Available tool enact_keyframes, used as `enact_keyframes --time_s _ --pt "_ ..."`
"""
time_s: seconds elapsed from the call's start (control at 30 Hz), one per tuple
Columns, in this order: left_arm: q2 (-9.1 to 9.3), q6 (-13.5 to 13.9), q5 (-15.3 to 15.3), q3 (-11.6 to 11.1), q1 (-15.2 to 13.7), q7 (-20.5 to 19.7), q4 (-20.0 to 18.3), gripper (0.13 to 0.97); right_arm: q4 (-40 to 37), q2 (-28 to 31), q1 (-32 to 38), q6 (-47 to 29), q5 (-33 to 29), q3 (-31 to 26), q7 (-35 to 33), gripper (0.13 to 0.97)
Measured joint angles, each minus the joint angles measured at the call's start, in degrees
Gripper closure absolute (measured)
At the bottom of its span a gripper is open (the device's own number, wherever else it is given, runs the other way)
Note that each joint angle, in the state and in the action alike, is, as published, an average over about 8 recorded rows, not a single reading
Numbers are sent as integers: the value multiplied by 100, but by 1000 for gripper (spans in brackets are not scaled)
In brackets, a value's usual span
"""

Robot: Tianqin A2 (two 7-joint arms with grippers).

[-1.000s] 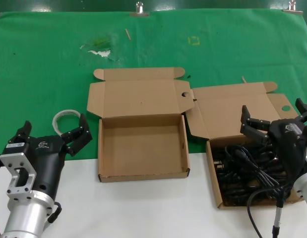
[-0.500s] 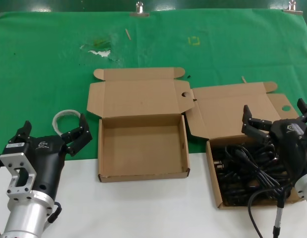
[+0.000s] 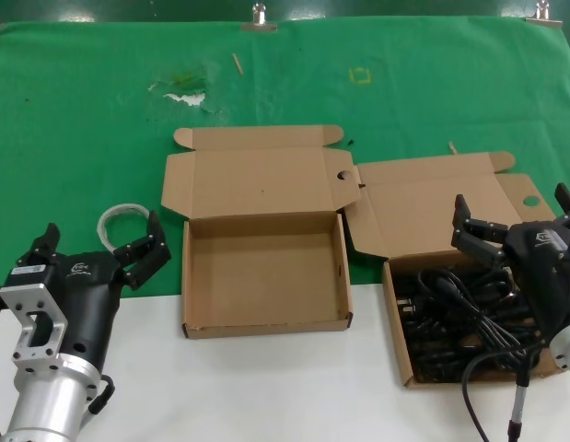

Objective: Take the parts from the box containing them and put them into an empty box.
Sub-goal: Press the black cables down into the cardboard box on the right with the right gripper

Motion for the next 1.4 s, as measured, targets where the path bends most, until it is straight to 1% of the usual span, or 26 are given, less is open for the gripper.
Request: enact_keyframes --time_s 0.33,0.6,0.7,0.77,0.9,0.97,1.0,1.1,1.27,1.3,1.4 --pt "0 0 0 0 0 0 0 198 26 4 -21 18 8 11 13 129" --pt "1 0 0 1 0 0 0 326 99 42 -84 18 39 -55 44 129" --pt "2 -1 0 1 0 0 0 326 156 129 -136 53 94 -169 76 129" --pt "3 -1 0 1 0 0 0 374 171 230 -151 114 161 -281 91 129" --pt "4 -1 0 1 0 0 0 471 139 556 -125 312 404 -600 88 129" --pt "5 0 0 1 0 0 0 520 99 772 -83 408 557 -783 77 129" --pt "5 0 0 0 0 0 0 520 72 894 -53 440 633 -874 74 129" --pt "5 0 0 0 0 0 0 596 -24 1287 65 439 812 -1113 92 129" --pt "5 0 0 0 0 0 0 723 -233 1995 361 49 888 -1352 248 129" --pt "5 0 0 0 0 0 0 723 -278 2137 435 -74 875 -1378 295 129" --pt "6 0 0 0 0 0 0 774 -393 2551 668 -477 802 -1446 468 129"
